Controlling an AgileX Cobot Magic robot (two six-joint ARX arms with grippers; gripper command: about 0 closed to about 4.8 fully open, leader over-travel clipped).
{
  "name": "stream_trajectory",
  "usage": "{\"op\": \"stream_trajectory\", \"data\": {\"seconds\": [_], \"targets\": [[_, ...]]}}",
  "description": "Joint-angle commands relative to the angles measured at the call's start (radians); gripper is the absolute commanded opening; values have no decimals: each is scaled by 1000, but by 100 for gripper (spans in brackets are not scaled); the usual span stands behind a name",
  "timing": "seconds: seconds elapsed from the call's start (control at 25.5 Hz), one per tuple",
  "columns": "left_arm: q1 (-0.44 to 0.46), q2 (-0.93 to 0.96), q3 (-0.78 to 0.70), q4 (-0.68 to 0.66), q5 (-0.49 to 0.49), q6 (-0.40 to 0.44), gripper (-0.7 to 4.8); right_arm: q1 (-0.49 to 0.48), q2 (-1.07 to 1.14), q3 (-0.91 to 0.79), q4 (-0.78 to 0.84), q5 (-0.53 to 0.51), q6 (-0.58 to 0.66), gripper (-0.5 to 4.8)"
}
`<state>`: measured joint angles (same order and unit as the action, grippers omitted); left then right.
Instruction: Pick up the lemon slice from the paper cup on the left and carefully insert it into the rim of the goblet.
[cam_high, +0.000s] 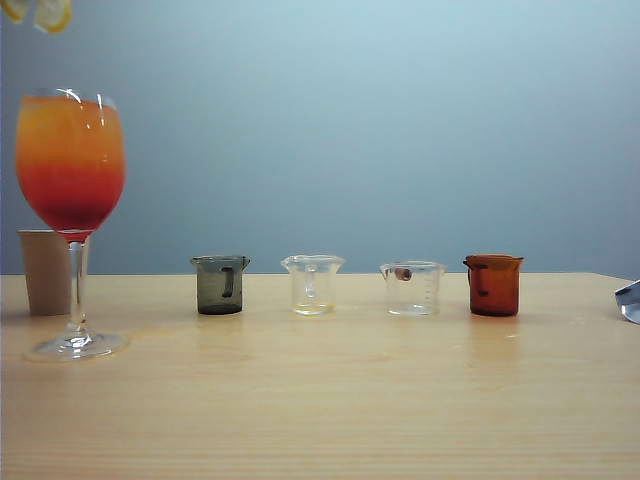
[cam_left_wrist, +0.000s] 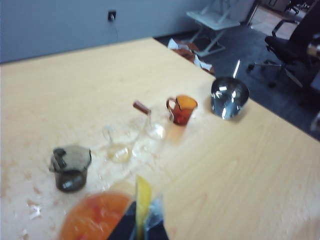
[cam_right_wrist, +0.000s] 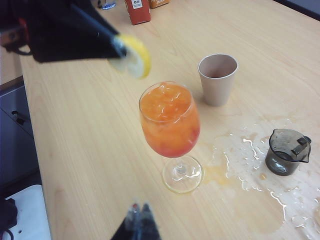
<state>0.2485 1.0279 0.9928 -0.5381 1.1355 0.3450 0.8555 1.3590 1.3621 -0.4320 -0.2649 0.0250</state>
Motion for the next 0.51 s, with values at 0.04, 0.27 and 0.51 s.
{"op": "stream_trajectory", "data": {"seconds": [0.04,0.27,0.51], "targets": [[41,-3,2,-54,-11,90,-6,-3,-5,3,36,-4,-7,-5],[48,52,2,5,22,89,-6,-3,7,3,65,-4,-6,-5],[46,109,2,21,28,92,-6,-3,20,3,82,-29,-7,-5]]}}
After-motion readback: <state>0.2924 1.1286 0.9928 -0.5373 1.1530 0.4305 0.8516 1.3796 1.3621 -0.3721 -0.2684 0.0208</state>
